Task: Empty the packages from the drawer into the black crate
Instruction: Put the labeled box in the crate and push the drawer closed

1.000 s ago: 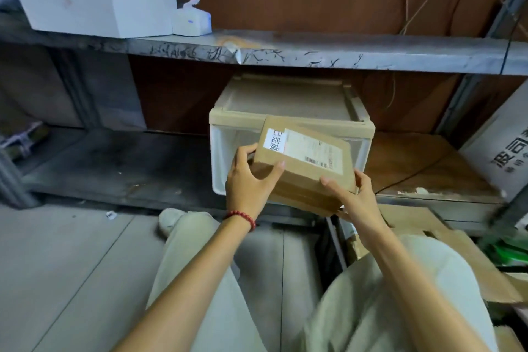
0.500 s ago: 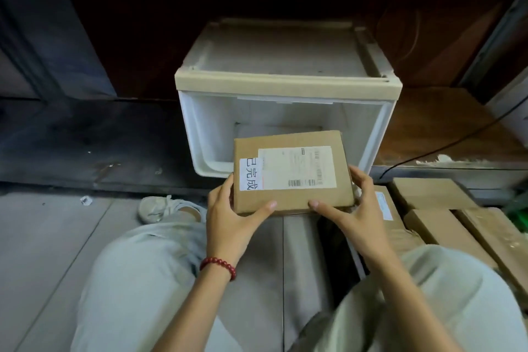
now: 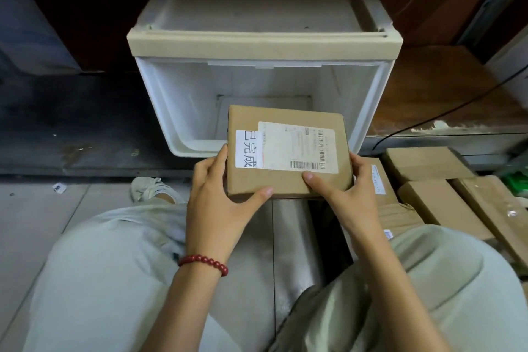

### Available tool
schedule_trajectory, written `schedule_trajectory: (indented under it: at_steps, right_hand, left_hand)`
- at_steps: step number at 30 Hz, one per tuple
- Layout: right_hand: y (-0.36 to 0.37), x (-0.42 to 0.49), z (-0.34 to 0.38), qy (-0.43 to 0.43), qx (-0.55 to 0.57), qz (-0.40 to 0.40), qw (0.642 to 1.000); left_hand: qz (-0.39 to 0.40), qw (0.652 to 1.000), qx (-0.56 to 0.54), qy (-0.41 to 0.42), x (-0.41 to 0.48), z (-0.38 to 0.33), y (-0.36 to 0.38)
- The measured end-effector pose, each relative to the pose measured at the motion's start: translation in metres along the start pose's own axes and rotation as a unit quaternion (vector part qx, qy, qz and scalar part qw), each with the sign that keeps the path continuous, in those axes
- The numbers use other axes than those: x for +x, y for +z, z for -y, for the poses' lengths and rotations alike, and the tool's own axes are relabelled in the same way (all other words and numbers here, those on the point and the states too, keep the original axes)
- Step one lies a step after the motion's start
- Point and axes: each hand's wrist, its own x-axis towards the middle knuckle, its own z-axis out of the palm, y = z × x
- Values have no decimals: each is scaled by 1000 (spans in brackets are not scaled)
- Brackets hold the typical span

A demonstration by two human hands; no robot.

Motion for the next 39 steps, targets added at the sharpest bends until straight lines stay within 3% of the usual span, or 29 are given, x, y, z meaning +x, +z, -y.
schedule_trajectory:
  at_steps: [9,16,26,30,39]
  right_hand:
    - [-8,-2,4,-3,-9,-16,1000]
    - [-2,-4,5,0,-9,0,1000]
    - [0,-5,-5,58,-100,54,992]
    - [-1,-2,-8,24,-96,47,994]
    - [1,-2,3,-66,-36,74,994]
  left_hand:
    - [16,999,-27,-18,-13,8,-2]
    - [-32,995,-77,-51,-16,8,-8]
    - [-33,999,-8,-27,-15,16,-4]
    - [-51,998,20,-34,-14,20,-5]
    - [-64,994,-32,-84,-15,21,-8]
